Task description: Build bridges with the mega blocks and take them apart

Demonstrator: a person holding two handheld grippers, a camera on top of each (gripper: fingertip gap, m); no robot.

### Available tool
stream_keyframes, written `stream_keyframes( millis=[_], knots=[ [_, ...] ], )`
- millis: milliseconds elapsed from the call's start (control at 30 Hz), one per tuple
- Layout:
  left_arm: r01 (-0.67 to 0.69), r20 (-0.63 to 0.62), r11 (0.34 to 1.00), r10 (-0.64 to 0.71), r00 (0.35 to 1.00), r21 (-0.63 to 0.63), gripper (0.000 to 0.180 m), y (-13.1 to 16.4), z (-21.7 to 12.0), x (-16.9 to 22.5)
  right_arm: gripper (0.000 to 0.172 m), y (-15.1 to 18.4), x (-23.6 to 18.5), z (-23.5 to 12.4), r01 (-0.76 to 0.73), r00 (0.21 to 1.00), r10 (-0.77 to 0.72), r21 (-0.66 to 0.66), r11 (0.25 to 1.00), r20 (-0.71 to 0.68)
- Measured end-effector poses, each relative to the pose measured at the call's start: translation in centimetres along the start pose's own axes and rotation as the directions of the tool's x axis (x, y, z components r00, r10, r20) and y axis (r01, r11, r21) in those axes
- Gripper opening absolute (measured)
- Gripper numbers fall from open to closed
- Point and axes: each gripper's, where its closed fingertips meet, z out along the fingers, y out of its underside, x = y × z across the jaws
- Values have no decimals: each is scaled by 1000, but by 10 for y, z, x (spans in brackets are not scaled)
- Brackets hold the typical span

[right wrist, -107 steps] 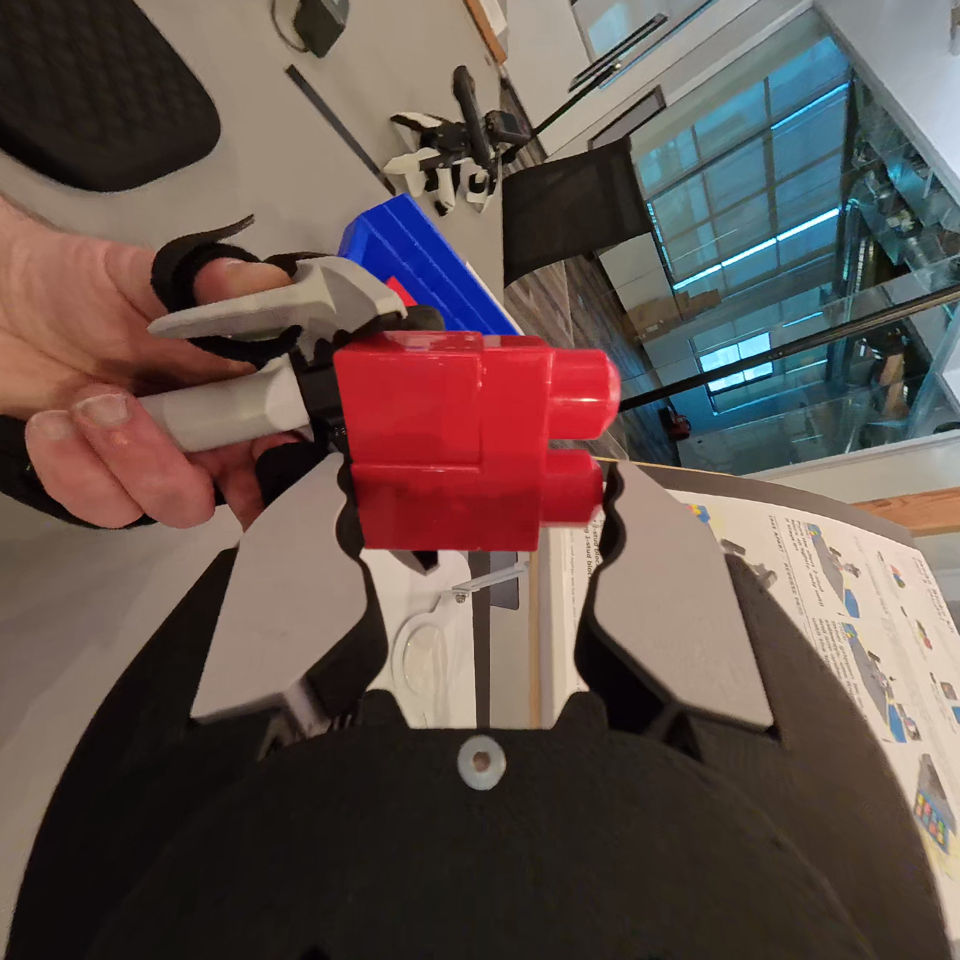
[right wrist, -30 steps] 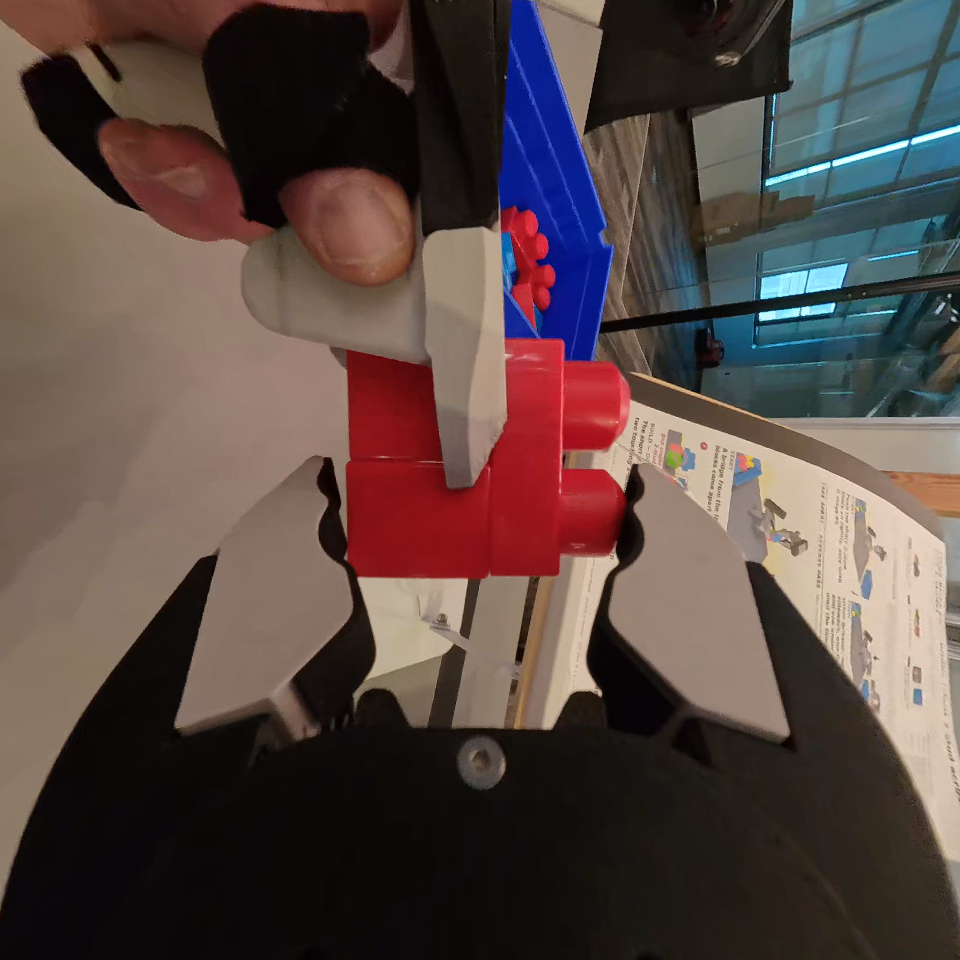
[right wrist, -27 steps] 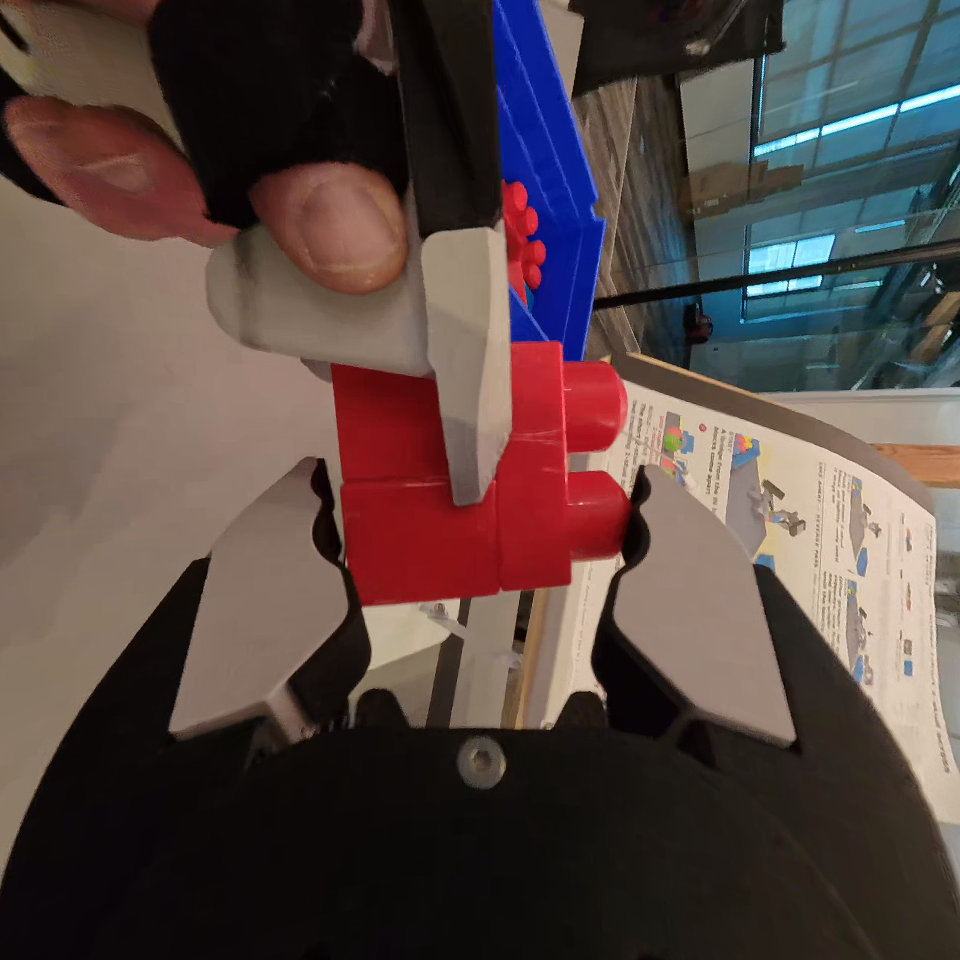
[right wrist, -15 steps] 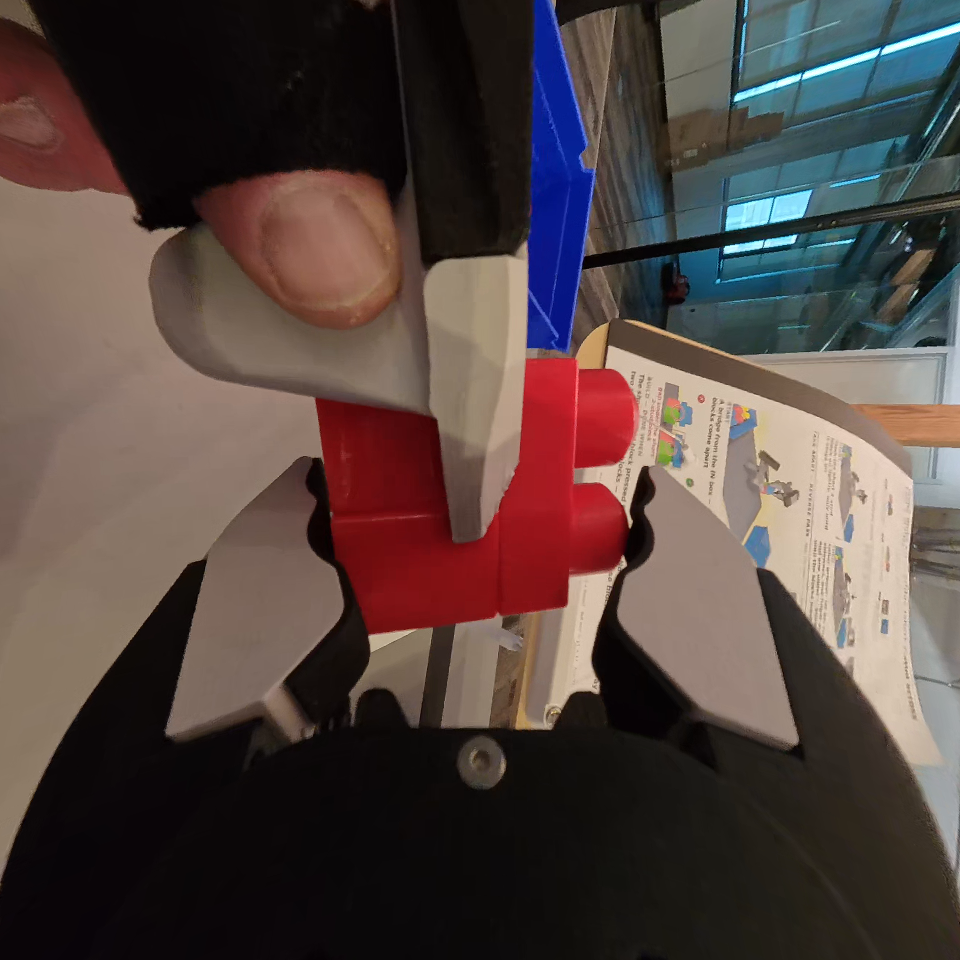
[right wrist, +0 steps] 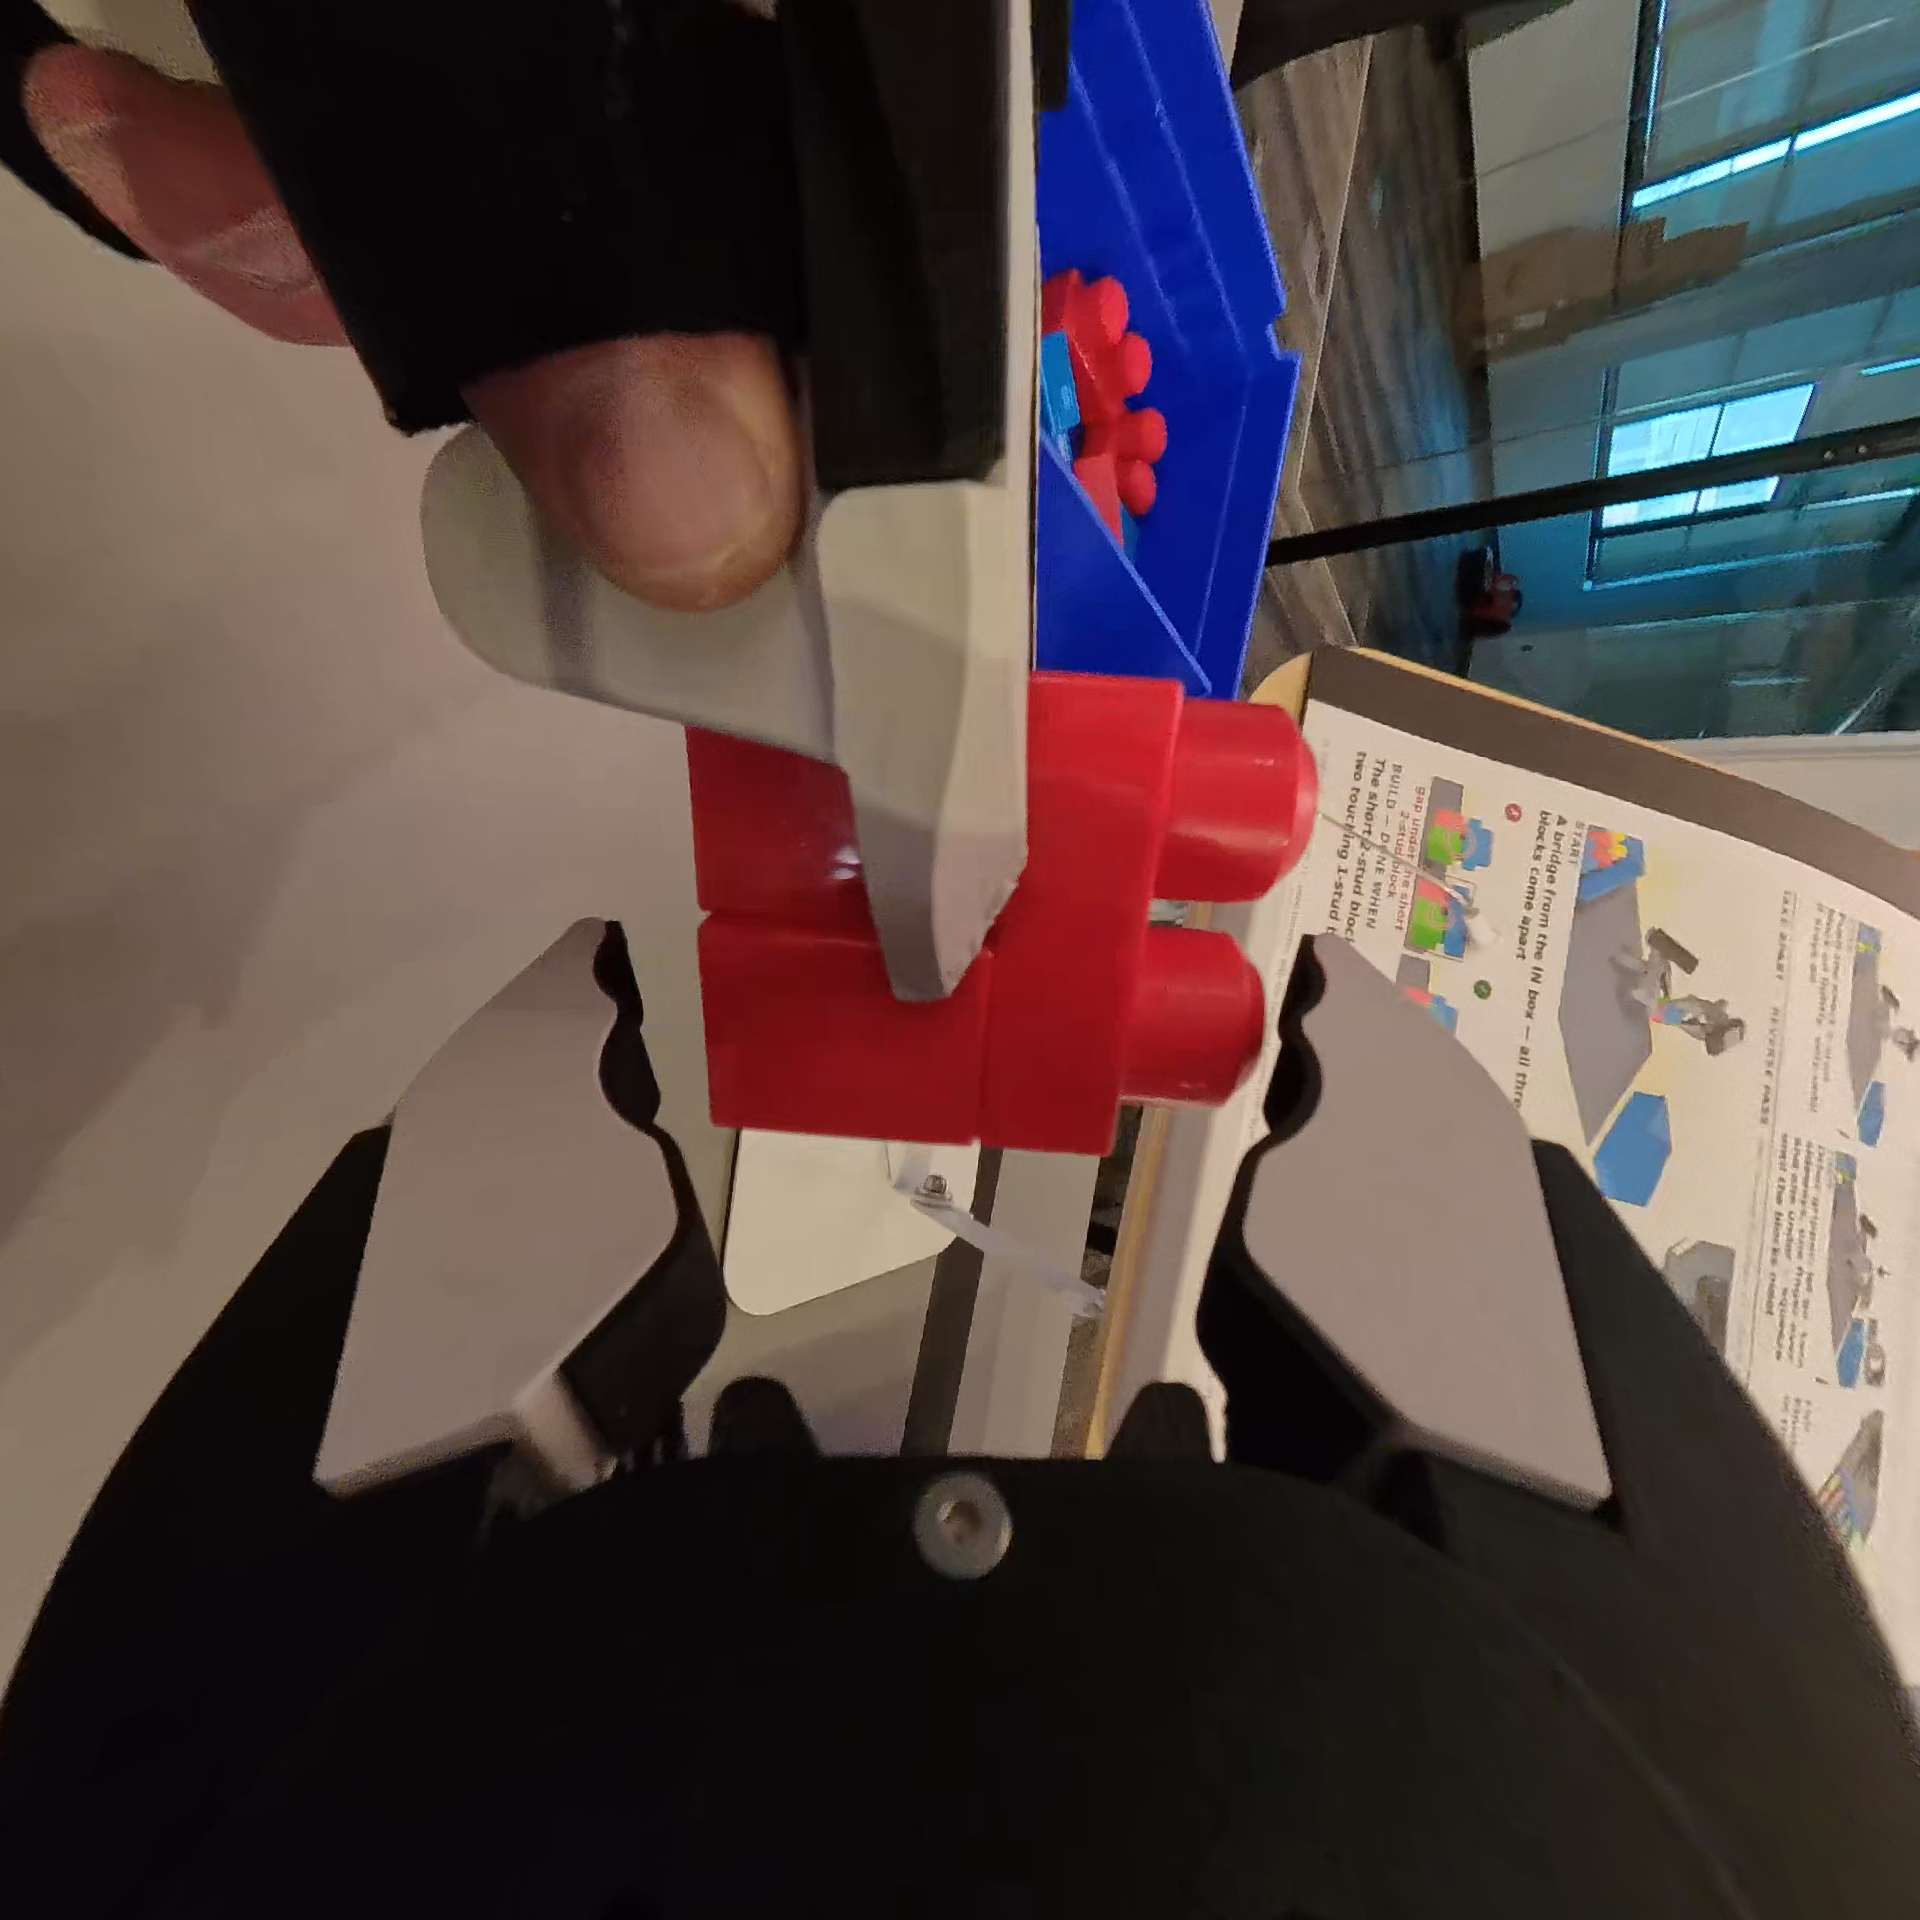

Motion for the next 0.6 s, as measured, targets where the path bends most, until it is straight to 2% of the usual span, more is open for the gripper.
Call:
stream_keyframes(
  millis=[133, 200, 600],
  knots=[
    [-59, 31, 997, 60, 998, -55, 36, 6, 5, 1, 117, -5, 3, 1, 31, 999, -31, 8, 999, -14],
    [-54, 42, 998, 56, 998, -45, 35, 6, 5, -1, 103, -7, -1, 2, 66, 998, -66, 8, 998, -18],
    [-15, 36, 999, 16, 999, -43, 35, 11, 6, -4, 99, -4, -6, 6, 51, 999, -51, -27, 998, -3]
  ],
)
